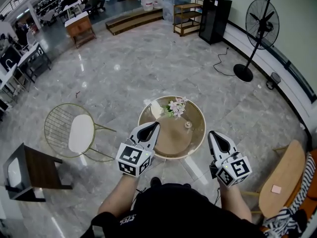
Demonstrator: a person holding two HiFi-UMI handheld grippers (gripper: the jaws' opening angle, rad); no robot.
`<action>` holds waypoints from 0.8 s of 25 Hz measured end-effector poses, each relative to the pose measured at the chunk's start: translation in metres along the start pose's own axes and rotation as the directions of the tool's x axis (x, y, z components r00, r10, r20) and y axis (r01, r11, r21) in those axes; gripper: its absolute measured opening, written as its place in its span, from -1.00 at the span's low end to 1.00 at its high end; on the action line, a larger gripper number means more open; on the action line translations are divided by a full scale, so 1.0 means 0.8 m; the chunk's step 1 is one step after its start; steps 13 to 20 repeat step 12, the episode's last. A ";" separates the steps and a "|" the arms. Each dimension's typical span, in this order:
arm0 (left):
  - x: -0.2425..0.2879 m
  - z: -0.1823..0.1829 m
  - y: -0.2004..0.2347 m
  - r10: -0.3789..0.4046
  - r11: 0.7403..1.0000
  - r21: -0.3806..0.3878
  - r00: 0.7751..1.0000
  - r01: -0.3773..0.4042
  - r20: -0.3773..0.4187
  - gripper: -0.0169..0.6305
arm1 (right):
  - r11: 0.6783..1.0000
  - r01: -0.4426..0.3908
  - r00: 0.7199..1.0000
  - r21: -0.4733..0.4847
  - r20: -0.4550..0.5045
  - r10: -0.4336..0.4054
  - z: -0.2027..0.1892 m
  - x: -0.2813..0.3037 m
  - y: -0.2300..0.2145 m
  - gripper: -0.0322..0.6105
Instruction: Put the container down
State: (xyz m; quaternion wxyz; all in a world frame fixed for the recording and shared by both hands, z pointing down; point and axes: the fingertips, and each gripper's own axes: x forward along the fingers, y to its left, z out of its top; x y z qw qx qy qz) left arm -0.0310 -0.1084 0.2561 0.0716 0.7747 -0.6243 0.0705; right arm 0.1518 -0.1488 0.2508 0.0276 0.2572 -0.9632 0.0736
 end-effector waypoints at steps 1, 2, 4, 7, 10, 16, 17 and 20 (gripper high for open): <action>-0.002 -0.002 0.001 0.000 1.000 -0.002 1.000 0.000 -0.005 -0.90 | 1.000 -0.003 1.000 0.001 0.001 0.003 0.000 0.002 0.003 -0.87; -0.003 -0.004 0.002 -0.001 1.000 -0.003 1.000 0.001 -0.008 -0.90 | 1.000 -0.005 1.000 0.001 0.001 0.005 0.000 0.004 0.005 -0.87; -0.005 -0.008 0.004 -0.003 1.000 -0.006 1.000 0.003 -0.014 -0.90 | 1.000 -0.009 1.000 0.001 0.000 0.009 -0.001 0.007 0.008 -0.87; -0.009 -0.013 0.014 0.012 1.000 -0.009 1.000 -0.012 -0.013 -0.90 | 1.000 -0.011 1.000 0.004 -0.007 0.011 -0.007 0.013 0.013 -0.87; -0.018 -0.013 0.033 0.060 0.998 -0.004 0.998 -0.060 0.001 -0.90 | 1.000 -0.014 1.000 0.004 -0.011 0.014 -0.011 0.021 0.022 -0.87; -0.023 -0.013 0.045 0.078 0.997 -0.007 0.997 -0.078 0.010 -0.90 | 1.000 -0.017 1.000 0.002 -0.013 0.017 -0.012 0.027 0.027 -0.87; -0.023 -0.013 0.045 0.078 0.997 -0.007 0.997 -0.078 0.010 -0.90 | 1.000 -0.017 1.000 0.002 -0.013 0.017 -0.012 0.027 0.027 -0.87; -0.023 -0.013 0.045 0.078 0.997 -0.007 0.997 -0.078 0.010 -0.90 | 1.000 -0.017 1.000 0.002 -0.013 0.017 -0.012 0.027 0.027 -0.87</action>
